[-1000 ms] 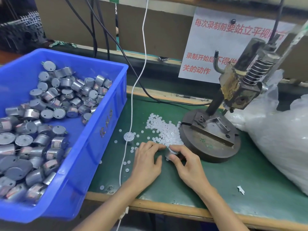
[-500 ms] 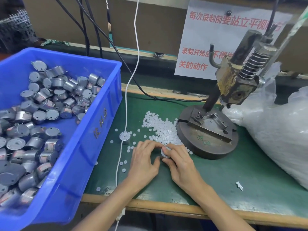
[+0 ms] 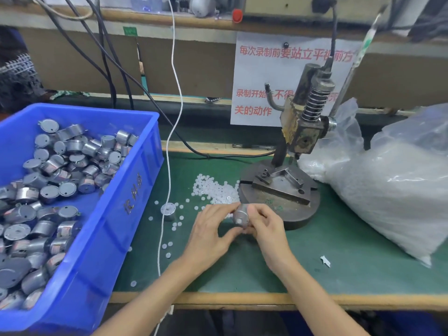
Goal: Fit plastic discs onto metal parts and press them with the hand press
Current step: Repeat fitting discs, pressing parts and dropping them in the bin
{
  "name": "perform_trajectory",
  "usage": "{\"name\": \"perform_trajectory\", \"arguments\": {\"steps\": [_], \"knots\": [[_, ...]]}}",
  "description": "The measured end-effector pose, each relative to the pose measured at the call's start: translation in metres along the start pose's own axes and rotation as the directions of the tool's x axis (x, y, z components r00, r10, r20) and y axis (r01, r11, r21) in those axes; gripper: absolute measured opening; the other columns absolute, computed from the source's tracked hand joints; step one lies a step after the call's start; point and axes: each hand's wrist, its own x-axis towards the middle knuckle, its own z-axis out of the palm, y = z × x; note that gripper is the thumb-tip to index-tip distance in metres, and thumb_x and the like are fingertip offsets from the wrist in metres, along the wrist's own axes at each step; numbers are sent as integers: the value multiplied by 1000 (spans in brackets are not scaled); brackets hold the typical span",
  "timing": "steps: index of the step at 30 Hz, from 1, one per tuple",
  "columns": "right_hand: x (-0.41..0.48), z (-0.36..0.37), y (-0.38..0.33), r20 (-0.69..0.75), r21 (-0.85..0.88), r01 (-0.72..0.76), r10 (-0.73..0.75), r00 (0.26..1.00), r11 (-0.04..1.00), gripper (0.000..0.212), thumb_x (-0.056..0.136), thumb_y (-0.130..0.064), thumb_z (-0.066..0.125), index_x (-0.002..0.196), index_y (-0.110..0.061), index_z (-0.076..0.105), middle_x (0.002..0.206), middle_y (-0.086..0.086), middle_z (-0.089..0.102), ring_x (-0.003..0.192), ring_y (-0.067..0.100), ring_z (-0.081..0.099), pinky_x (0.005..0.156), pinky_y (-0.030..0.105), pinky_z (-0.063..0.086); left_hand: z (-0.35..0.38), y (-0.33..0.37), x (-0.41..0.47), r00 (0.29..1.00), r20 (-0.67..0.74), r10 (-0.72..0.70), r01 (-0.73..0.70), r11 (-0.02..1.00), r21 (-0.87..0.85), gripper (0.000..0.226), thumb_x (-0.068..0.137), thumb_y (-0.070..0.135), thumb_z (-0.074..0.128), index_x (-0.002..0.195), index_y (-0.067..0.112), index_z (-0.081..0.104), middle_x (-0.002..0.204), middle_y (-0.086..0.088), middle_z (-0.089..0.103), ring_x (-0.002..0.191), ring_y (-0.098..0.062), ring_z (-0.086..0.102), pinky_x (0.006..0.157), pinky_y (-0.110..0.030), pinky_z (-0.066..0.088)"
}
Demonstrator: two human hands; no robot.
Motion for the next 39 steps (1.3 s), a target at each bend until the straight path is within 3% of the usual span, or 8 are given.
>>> {"name": "perform_trajectory", "arguments": {"steps": [6,15,21,27,31,34,37,39], "knots": [[14,-32,-41,-99,205,-220,244,965,954,28,101,-22,43,101,1,59,73,10,71,61,16,67,49,25,50,20,39,42,994,77,79,-69,989,-130,52,71,31,79,119,33,59,104,25,57,95,-3,50,90,-17,35],[25,-62,-53,-224,38,-264,266,937,964,22,96,-5,37,108,-1,55,71,13,66,50,16,52,44,23,35,62,52,71,998,60,15,-7,991,-130,30,75,32,75,99,38,58,100,18,60,97,-7,50,86,-29,40],[22,-75,-42,-236,-105,-155,127,964,982,25,94,1,40,104,-19,49,71,10,72,53,12,56,45,20,42,75,31,109,1000,-15,-18,21,969,245,38,81,45,65,116,32,62,144,2,34,126,-18,21,96,-31,17],[28,-92,-51,-296,-263,-14,-67,953,965,24,88,4,43,91,-14,59,67,4,71,46,11,51,47,17,38,87,28,130,1000,21,14,-17,985,174,35,79,40,69,112,29,64,116,13,61,111,-9,41,81,-23,14],[54,-95,-106,-403,-334,240,-368,838,912,26,90,0,48,84,-21,61,72,-13,69,48,2,52,51,14,43,88,26,131,1000,22,11,-14,984,179,37,80,42,67,115,31,64,117,17,60,107,-4,39,80,-21,12],[93,-101,-178,-454,-393,372,-530,716,841,28,92,-3,47,113,-17,59,90,-27,64,68,-1,59,66,18,50,87,28,131,999,38,4,-11,980,198,40,82,44,65,120,32,61,121,17,58,108,-5,37,80,-21,12],[130,-104,-244,-357,-310,287,-390,849,907,47,95,-9,45,141,-7,36,121,-2,57,79,10,64,67,24,52,87,30,130,999,45,-9,-1,978,211,41,83,45,63,122,34,59,122,18,58,109,-6,37,80,-22,12],[135,-100,-260,-282,-305,278,-365,887,911,37,95,-10,46,131,-4,44,104,6,62,63,8,59,56,21,48,86,30,130,999,48,-12,1,975,223,42,84,46,62,123,34,58,123,19,57,108,-6,37,79,-22,11]]}}
